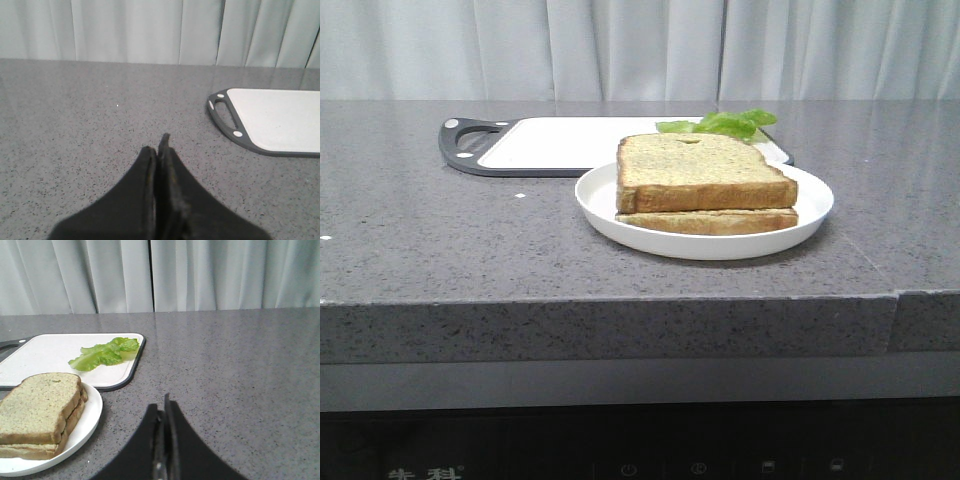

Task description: Left arm grabs bread, right arm adds lettuce

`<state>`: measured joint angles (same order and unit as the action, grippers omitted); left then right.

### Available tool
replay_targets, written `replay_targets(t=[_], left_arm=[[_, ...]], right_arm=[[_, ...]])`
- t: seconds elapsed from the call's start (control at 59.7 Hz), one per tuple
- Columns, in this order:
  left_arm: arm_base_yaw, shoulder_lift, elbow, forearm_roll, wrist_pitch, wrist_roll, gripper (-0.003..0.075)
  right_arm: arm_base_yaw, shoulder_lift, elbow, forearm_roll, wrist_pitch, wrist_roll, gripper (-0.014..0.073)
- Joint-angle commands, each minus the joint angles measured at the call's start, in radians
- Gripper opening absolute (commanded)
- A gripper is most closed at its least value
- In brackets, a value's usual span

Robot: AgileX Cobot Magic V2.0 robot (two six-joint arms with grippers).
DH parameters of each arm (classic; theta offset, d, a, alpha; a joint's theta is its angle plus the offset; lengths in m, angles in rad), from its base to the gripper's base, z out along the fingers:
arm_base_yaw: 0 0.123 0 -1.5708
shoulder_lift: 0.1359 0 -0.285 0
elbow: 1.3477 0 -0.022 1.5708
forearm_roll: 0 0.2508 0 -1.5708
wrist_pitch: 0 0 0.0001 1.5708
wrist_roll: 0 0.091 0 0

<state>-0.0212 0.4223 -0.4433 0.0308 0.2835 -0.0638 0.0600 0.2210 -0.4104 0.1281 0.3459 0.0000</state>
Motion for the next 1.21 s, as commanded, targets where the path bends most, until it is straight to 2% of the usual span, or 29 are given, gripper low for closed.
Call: replay_targets(t=[0.0, 0.067, 0.134, 0.201, 0.268, 0.335, 0.385, 0.503, 0.687, 0.854, 1.055, 1.19], left_arm=[[0.002, 0.068, -0.056, 0.001, -0.062, -0.006, -0.002], [0.002, 0.076, -0.06, 0.001, -0.066, -0.006, -0.0016], [0.002, 0.076, -0.06, 0.001, -0.066, -0.006, 0.0038], [0.002, 0.076, -0.06, 0.006, -0.066, -0.006, 0.0177], [0.002, 0.076, -0.06, 0.006, -0.069, -0.006, 0.0408], [0.002, 0.076, -0.06, 0.003, -0.069, -0.006, 0.0579], [0.002, 0.076, -0.06, 0.0, -0.069, -0.006, 0.0638], [0.002, 0.078, -0.065, -0.095, -0.083, -0.006, 0.0648], [-0.068, 0.194, -0.193, -0.25, 0.124, 0.033, 0.0636], [-0.241, 0.396, -0.335, -0.402, 0.196, 0.077, 0.0636], [-0.491, 0.684, -0.498, -0.407, 0.163, 0.075, 0.0636], [-0.58, 0.87, -0.625, -0.407, 0.17, 0.073, 0.0636]], right_arm=[[-0.006, 0.09, -0.08, -0.015, -0.054, -0.009, -0.0061], [-0.006, 0.117, -0.094, -0.015, -0.054, -0.009, -0.0058], [-0.006, 0.127, -0.094, -0.015, -0.059, -0.009, -0.0025], [-0.006, 0.127, -0.094, -0.016, -0.059, -0.009, 0.0067], [-0.006, 0.127, -0.094, -0.016, -0.06, -0.009, 0.0206], [-0.006, 0.127, -0.094, -0.016, -0.058, -0.009, 0.034], [-0.006, 0.127, -0.094, -0.016, -0.057, -0.009, 0.0412], [-0.006, 0.127, -0.094, -0.016, -0.053, -0.009, 0.0454], [-0.006, 0.127, -0.094, -0.016, -0.05, -0.009, 0.0454], [-0.006, 0.127, -0.094, -0.016, -0.051, -0.009, 0.0454], [-0.006, 0.127, -0.094, -0.016, -0.049, -0.009, 0.0454], [-0.006, 0.127, -0.094, -0.016, -0.049, -0.009, 0.0454]])
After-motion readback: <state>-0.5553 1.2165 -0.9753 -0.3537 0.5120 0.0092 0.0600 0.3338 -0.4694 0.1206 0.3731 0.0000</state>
